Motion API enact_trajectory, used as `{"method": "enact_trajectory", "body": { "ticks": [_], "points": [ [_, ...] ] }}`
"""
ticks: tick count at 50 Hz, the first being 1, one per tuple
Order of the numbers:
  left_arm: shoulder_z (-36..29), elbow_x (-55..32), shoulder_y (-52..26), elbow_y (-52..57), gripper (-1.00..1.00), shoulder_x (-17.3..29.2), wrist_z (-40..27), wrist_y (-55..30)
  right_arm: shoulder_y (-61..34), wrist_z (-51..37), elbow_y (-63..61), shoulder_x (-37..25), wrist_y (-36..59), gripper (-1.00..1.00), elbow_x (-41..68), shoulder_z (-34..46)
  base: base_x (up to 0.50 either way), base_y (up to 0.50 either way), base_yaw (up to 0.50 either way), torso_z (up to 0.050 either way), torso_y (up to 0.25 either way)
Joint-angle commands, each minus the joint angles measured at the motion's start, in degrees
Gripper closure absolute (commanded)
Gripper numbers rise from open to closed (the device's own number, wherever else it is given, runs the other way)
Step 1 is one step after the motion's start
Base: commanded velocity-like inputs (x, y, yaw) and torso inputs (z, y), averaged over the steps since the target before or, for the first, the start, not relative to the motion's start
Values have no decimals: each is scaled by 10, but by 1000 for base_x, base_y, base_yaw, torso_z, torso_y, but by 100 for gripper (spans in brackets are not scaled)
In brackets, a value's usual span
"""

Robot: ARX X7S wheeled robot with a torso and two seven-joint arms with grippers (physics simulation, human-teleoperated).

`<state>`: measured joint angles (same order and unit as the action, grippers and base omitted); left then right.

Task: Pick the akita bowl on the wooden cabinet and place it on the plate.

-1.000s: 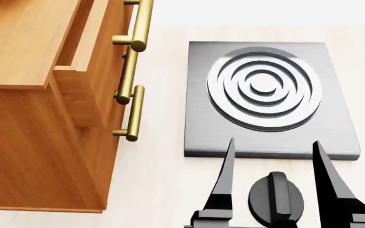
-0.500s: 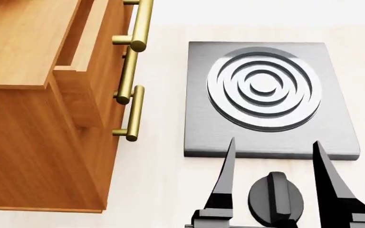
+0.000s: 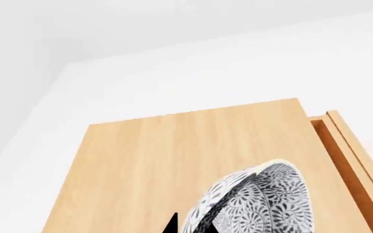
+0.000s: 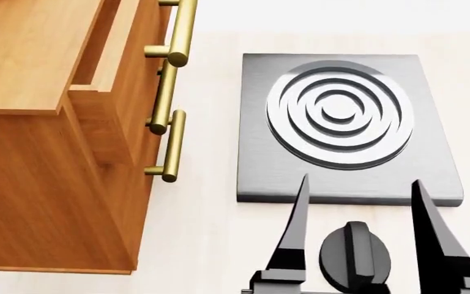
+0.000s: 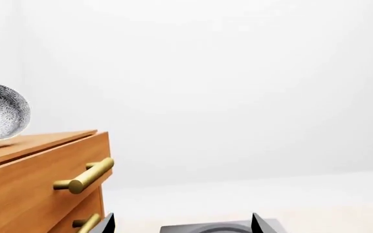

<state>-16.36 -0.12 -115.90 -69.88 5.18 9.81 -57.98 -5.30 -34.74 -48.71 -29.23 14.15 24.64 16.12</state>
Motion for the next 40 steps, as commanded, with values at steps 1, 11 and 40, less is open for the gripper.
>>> {"method": "enact_trajectory", "body": {
  "ticks": [1,11,40],
  "points": [
    [-51,14,32,167,100,-6,58,-37,1,-6,-11,-4,1,-100,2,-4,0,0,0,0,0],
    [-65,6,47,258,100,-10,75,-77,2,-9,-16,-7,1,-100,4,-6,0,0,0,0,0],
    [-65,-51,70,521,100,-28,103,-179,2,-16,-26,-14,2,-100,8,-7,0,0,0,0,0]
  ]
}}
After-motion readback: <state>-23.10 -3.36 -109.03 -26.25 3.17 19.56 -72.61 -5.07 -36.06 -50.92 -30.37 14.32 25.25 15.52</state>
